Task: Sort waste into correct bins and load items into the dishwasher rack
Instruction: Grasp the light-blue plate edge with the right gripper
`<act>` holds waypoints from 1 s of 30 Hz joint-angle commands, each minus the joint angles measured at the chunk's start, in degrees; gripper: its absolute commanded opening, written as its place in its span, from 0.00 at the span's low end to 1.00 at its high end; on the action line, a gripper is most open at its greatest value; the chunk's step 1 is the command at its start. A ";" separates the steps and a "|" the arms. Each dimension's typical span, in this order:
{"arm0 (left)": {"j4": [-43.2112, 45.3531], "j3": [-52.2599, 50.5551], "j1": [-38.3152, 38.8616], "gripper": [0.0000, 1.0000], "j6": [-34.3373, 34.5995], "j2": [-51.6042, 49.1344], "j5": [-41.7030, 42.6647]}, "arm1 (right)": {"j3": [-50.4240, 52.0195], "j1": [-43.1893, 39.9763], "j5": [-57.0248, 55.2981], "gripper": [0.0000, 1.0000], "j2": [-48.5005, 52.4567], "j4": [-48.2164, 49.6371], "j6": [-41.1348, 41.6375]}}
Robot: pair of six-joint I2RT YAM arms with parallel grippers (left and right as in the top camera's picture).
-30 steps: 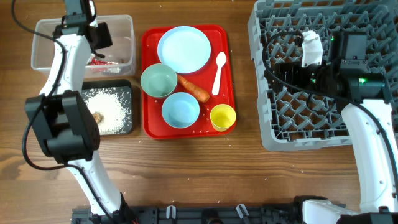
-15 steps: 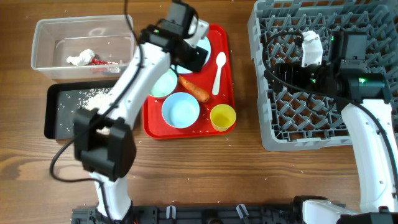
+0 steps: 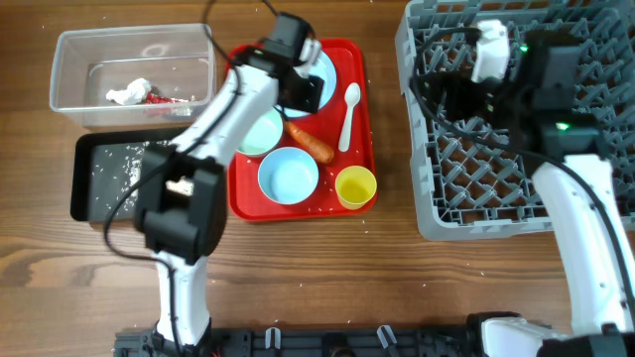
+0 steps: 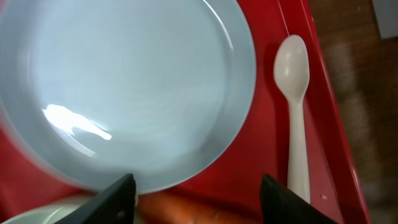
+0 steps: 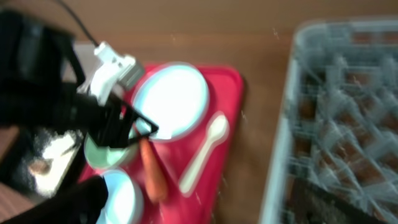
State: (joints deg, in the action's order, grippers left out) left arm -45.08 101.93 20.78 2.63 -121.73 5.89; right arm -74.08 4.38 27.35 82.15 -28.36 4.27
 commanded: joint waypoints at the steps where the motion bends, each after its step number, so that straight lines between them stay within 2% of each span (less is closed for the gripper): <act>1: -0.57 0.20 -1.42 0.68 0.61 8.44 0.50 | -0.74 6.84 0.96 0.96 7.52 6.69 6.16; 3: -0.85 0.20 -1.46 0.69 0.61 9.62 -0.28 | -2.49 10.62 1.01 0.96 13.68 11.15 9.09; 6: -2.60 0.20 -2.32 0.75 0.68 9.68 -3.13 | -6.38 14.51 -0.81 0.91 23.28 17.66 16.48; 10: -8.57 0.20 -7.02 0.77 2.86 10.84 -4.79 | -12.02 17.46 -9.70 0.87 33.11 18.64 25.66; 14: -12.28 0.20 -15.78 0.77 8.02 13.53 -5.33 | -13.09 17.86 -14.95 0.85 38.32 19.80 30.86; 17: -12.57 0.20 -20.15 0.79 8.57 13.97 -5.33 | -13.07 17.88 -17.03 0.80 41.33 20.09 33.79; 22: -12.66 0.17 -21.92 0.80 8.55 13.94 -5.33 | -13.09 18.16 -16.83 0.70 46.27 21.49 39.78; 27: -12.68 0.17 -21.92 0.83 8.55 13.94 -5.33 | -13.09 19.78 -16.59 0.46 50.27 24.30 45.68; 30: -13.29 0.17 -21.92 0.86 8.52 13.94 -5.35 | -13.09 21.75 -16.81 0.21 52.46 25.73 48.06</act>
State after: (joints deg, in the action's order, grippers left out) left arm -57.78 101.95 -1.04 10.46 -109.16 0.71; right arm -87.18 23.90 11.07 130.65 -2.70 48.69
